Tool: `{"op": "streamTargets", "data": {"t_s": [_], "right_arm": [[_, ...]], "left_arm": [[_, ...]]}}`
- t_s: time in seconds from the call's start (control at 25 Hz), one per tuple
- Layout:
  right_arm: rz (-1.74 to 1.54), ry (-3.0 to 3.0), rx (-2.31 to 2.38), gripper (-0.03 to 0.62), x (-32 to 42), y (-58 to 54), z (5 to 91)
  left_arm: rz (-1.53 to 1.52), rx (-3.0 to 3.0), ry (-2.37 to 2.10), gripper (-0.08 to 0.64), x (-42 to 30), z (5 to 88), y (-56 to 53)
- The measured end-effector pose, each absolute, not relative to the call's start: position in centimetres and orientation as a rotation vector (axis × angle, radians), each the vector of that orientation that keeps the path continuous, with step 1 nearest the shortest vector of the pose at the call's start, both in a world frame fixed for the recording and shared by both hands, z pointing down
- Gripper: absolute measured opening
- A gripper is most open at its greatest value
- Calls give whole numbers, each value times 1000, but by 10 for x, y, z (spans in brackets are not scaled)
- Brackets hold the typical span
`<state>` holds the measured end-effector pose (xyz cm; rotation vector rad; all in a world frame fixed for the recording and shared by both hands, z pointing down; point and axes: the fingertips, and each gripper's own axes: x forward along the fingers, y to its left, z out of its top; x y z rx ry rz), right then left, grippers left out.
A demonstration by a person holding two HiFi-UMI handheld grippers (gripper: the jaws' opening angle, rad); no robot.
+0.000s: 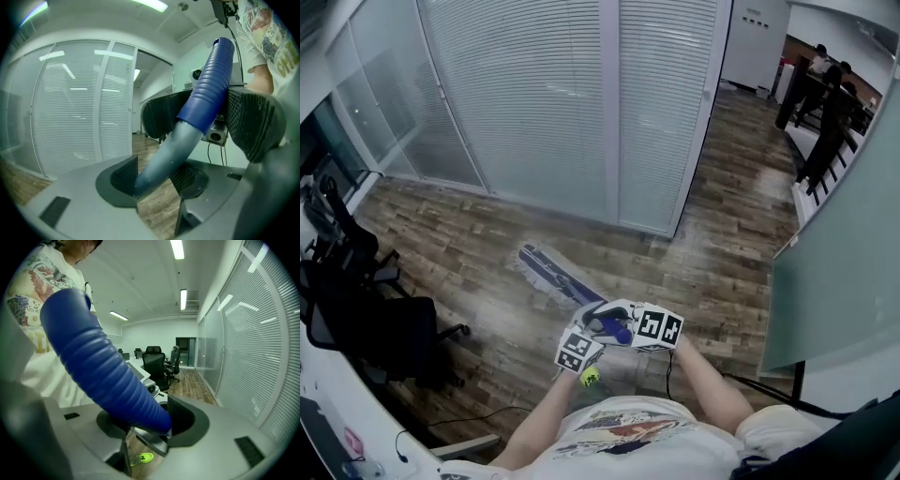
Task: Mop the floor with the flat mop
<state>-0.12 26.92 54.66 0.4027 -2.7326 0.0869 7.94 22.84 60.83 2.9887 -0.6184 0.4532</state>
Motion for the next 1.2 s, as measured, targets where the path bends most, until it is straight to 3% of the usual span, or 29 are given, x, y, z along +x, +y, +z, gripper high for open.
{"op": "streamTargets", "data": {"t_s": [0.52,1.2], "right_arm": [[110,-2709,298,183,67,457,538],[82,-2734,386,183,53,392,530]], "left_arm": [[361,2954,-691,185,148,596,412],[259,3050,-680,193,134,588,352]]}}
